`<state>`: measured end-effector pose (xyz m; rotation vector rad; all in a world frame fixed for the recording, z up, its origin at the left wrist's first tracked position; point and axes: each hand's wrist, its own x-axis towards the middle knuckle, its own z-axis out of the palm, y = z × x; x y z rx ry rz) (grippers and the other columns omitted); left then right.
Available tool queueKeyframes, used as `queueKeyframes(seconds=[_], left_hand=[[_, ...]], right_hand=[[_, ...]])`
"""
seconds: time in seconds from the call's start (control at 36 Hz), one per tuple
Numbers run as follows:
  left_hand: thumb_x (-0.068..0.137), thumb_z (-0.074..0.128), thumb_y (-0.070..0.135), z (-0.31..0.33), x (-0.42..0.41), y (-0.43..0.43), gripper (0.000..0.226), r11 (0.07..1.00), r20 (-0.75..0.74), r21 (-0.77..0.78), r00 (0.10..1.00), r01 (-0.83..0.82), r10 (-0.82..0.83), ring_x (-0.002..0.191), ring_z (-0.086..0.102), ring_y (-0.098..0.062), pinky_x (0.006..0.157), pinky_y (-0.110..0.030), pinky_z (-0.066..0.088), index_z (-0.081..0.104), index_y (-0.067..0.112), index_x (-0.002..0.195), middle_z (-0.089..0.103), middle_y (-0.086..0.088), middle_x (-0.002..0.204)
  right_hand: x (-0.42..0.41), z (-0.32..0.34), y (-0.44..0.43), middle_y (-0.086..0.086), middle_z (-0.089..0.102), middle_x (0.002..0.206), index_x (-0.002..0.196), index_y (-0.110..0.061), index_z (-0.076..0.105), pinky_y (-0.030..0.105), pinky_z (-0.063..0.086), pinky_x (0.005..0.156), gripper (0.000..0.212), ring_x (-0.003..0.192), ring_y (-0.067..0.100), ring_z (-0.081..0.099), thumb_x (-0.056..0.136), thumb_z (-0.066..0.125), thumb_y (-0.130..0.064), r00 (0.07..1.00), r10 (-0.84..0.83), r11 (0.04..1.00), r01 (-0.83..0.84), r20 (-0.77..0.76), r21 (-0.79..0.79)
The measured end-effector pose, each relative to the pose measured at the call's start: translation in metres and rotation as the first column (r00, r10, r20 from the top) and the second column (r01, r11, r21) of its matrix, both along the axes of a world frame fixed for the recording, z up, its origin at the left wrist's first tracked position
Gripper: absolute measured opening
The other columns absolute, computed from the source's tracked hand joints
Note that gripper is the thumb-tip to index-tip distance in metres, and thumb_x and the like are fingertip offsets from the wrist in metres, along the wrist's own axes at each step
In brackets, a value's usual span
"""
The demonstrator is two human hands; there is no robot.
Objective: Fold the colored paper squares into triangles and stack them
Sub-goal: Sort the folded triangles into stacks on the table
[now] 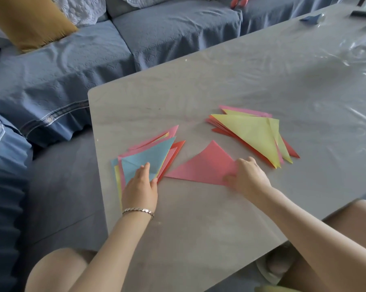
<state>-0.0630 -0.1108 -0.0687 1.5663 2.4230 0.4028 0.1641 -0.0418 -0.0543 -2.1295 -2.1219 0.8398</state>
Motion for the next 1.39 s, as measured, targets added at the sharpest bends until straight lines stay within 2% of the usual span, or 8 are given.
queueKeyframes(seconds=[0.11, 0.25, 0.33, 0.61, 0.97, 1.08, 1.22, 1.39], left_hand=[[0.096, 0.041, 0.017, 0.001, 0.001, -0.002, 0.047, 1.000, -0.045, -0.026, 0.999, -0.014, 0.013, 0.114, 0.053, -0.026, 0.082, -0.033, 0.042, 0.031, 0.020, 0.142, 0.048, -0.002, 0.137], [0.097, 0.040, 0.026, 0.004, -0.003, -0.004, 0.044, 0.999, -0.078, -0.038, 0.997, 0.022, -0.025, 0.110, 0.056, -0.028, 0.080, -0.033, 0.043, 0.034, 0.018, 0.140, 0.056, -0.007, 0.128], [0.098, 0.039, 0.026, 0.006, -0.004, -0.005, 0.045, 0.997, -0.102, -0.067, 0.993, 0.050, -0.057, 0.112, 0.054, -0.026, 0.083, -0.033, 0.042, 0.032, 0.018, 0.141, 0.054, -0.006, 0.130], [0.091, 0.055, 0.019, -0.004, -0.005, -0.014, 0.048, 0.996, 0.000, 0.026, 0.996, 0.087, -0.087, 0.134, 0.035, -0.025, 0.107, -0.033, 0.028, 0.043, 0.005, 0.135, 0.039, -0.014, 0.143], [0.077, 0.057, -0.003, 0.006, -0.003, -0.019, 0.020, 0.929, -0.189, 0.328, 0.975, 0.173, -0.115, 0.050, 0.063, -0.029, 0.043, -0.029, 0.047, 0.070, 0.001, 0.092, 0.067, -0.013, 0.064], [0.082, 0.044, -0.003, 0.012, 0.014, -0.013, 0.029, 0.746, -0.355, 0.500, 0.890, 0.440, -0.286, 0.089, 0.069, -0.028, 0.087, -0.035, 0.043, 0.069, -0.002, 0.098, 0.070, -0.016, 0.101], [0.084, 0.039, 0.003, -0.002, 0.046, 0.004, 0.035, 0.624, -0.423, 0.348, 0.711, 0.700, -0.562, 0.101, 0.065, -0.026, 0.093, -0.035, 0.041, 0.071, 0.005, 0.097, 0.068, -0.011, 0.107], [0.073, 0.036, 0.009, -0.018, 0.064, 0.019, 0.040, 0.717, -0.328, 0.050, 0.690, 0.695, -0.645, 0.093, 0.068, -0.020, 0.075, -0.032, 0.055, 0.074, 0.016, 0.081, 0.073, -0.003, 0.095]], right_hand=[[0.019, -0.008, -0.008, 0.000, 0.049, 0.072, 0.061, -0.020, 0.043, 0.028, 0.033, 0.051, 0.029, 0.064, 0.022, 0.047, 0.087, 0.052, -0.015, 0.946, -0.047, 0.983, 0.101, -0.320, 0.155], [0.037, -0.001, 0.004, 0.001, 0.057, 0.061, 0.077, -0.010, 0.055, 0.013, 0.033, 0.043, 0.011, 0.048, 0.005, 0.047, 0.086, 0.052, -0.003, 0.789, -0.157, 0.900, 0.362, -0.594, 0.244], [0.047, 0.007, 0.025, 0.008, 0.061, 0.075, 0.090, -0.012, 0.055, 0.025, 0.044, 0.058, 0.007, 0.061, 0.011, 0.055, 0.086, 0.053, -0.006, 0.708, -0.236, 0.825, 0.508, -0.665, 0.248], [0.057, 0.016, 0.037, 0.016, 0.037, 0.136, 0.140, -0.013, 0.031, 0.043, 0.029, 0.105, 0.056, 0.128, 0.029, 0.026, 0.090, 0.052, -0.025, 0.885, -0.301, 0.867, 0.409, -0.356, 0.283], [0.035, 0.000, -0.009, 0.006, 0.052, 0.117, 0.110, -0.015, 0.064, 0.023, 0.027, 0.091, 0.024, 0.118, 0.024, 0.042, 0.086, 0.061, -0.012, 0.946, 0.138, 0.910, -0.004, -0.294, 0.414], [0.031, 0.007, -0.012, 0.012, 0.055, 0.113, 0.106, -0.008, 0.066, 0.027, 0.030, 0.090, 0.024, 0.113, 0.030, 0.048, 0.082, 0.064, -0.004, 0.928, 0.172, 0.837, 0.039, -0.330, 0.546], [0.028, 0.010, -0.018, 0.017, 0.057, 0.119, 0.107, -0.001, 0.066, 0.031, 0.032, 0.096, 0.028, 0.117, 0.029, 0.042, 0.080, 0.059, -0.002, 0.935, 0.239, 0.715, 0.012, -0.262, 0.699], [0.027, -0.006, -0.033, 0.017, 0.047, 0.135, 0.121, -0.001, 0.058, 0.041, 0.031, 0.106, 0.039, 0.132, 0.028, 0.031, 0.083, 0.053, -0.010, 0.942, 0.292, 0.704, -0.094, -0.167, 0.704]])
